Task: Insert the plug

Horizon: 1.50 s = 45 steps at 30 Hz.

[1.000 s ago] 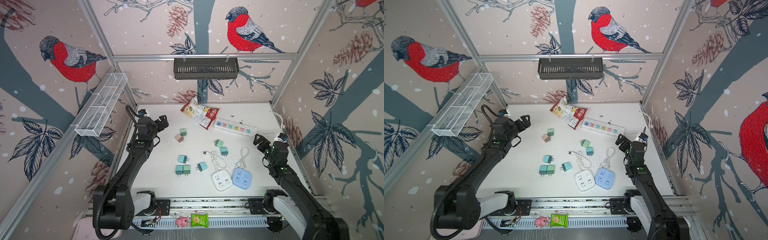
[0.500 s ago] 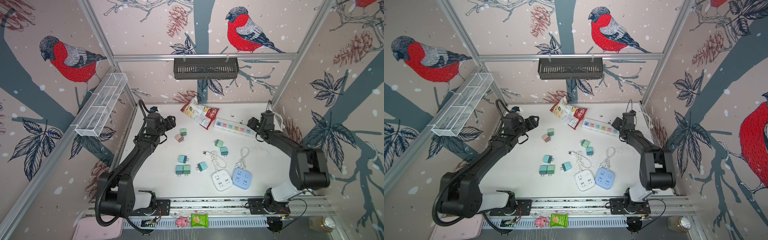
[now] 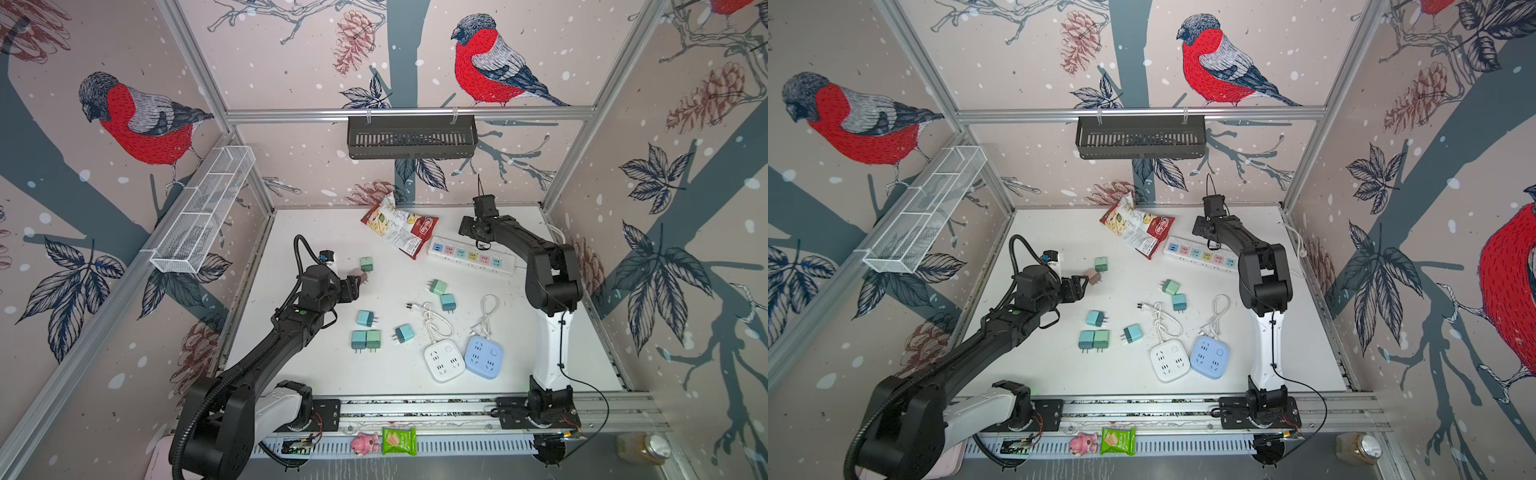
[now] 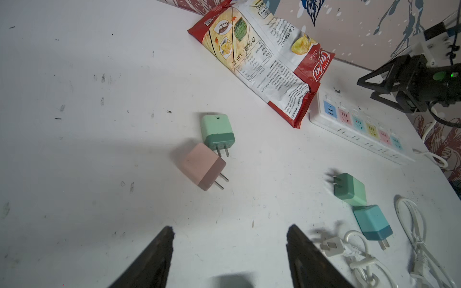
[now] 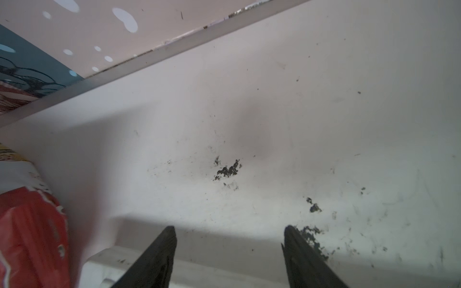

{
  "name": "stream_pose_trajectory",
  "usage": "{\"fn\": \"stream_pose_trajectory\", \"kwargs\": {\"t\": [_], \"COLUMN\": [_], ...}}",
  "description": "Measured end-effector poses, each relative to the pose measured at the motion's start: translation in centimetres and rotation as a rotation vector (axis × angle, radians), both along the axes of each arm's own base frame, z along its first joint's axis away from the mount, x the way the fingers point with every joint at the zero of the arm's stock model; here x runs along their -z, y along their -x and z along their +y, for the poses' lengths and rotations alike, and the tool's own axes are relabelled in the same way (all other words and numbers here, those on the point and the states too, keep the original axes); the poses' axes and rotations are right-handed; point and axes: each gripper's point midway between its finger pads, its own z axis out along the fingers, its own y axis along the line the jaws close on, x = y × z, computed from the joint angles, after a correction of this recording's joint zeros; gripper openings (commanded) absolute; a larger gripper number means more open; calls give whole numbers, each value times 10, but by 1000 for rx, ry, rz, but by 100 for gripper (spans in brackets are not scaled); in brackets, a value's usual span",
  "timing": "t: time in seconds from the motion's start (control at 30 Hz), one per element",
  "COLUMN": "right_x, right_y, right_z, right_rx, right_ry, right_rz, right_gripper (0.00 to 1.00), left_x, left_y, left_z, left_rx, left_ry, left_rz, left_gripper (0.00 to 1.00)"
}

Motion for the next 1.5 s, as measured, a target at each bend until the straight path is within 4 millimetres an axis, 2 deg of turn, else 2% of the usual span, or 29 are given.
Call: {"fn": "stream_pose_trajectory", "kwargs": {"t": [0.17,0.37,0.5,0.67,0.83,0.93,1.0,1.1,1.13,1.2,1.27,1.37,1.43,1.5], "right_x": [13,26,28,31,27,9,-16,-61,-77,-94,-99,-93,-88,-83], "right_y": [8,34,52,84,111,124,127,134,141,156,173,204,215,220], "right_z": [1,10,14,37,66,67,58,31,15,-22,-62,-126,-152,-165], "right_rx": [-5,-25,-27,-57,-100,-85,-54,25,63,148,238,399,464,499], "right_ry": [14,17,0,-9,2,11,18,10,5,-15,-22,-56,-86,-124], "right_rz": [48,86,86,96,82,52,-3,-105,-146,-194,-222,-249,-258,-257], "right_gripper": [69,69,69,70,71,74,77,84,85,88,89,90,90,89], "left_x": [8,5,5,13,20,19,16,12,10,7,7,6,6,6], "left_y": [4,6,10,18,27,30,32,35,37,39,40,40,40,40], "left_z": [4,7,20,37,40,41,40,40,40,40,41,41,41,41], "left_rx": [-20,-40,-110,-208,-217,-216,-214,-211,-210,-209,-211,-213,-217,-217], "left_ry": [-18,-20,-35,-53,-60,-55,-50,-39,-35,-28,-24,-19,-13,-14], "left_rz": [10,3,30,65,85,76,64,41,32,18,13,10,12,13], "left_gripper": [72,73,72,69,69,69,69,70,71,71,71,72,71,72]}}
